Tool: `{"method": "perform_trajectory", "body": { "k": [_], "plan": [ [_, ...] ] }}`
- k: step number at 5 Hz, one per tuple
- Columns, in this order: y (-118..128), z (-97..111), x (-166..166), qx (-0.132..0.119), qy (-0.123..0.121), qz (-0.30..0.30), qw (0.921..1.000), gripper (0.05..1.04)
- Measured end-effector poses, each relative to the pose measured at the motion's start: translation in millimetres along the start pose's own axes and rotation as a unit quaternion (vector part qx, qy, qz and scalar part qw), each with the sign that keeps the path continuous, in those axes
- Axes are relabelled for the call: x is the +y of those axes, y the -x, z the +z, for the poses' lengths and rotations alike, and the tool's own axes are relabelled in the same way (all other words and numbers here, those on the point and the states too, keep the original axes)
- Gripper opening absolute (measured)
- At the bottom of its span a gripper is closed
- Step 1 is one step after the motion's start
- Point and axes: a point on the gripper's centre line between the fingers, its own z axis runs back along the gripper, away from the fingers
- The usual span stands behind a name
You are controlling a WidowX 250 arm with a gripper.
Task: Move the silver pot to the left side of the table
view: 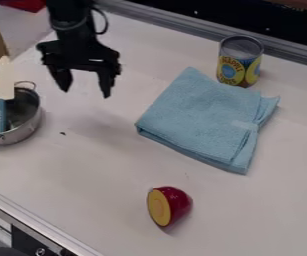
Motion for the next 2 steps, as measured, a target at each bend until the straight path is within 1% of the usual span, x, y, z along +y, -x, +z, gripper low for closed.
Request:
{"method": "perform_trajectory", "body": {
  "k": [1, 2],
  "plan": [
    [-8.4, 5.3, -23.1, -0.001, 0.031, -0.052, 0.9981, 0.999],
    [-16.0, 8.0, -56.6, 0.013, 0.058, -0.108, 0.9923, 0.999]
  ]
}}
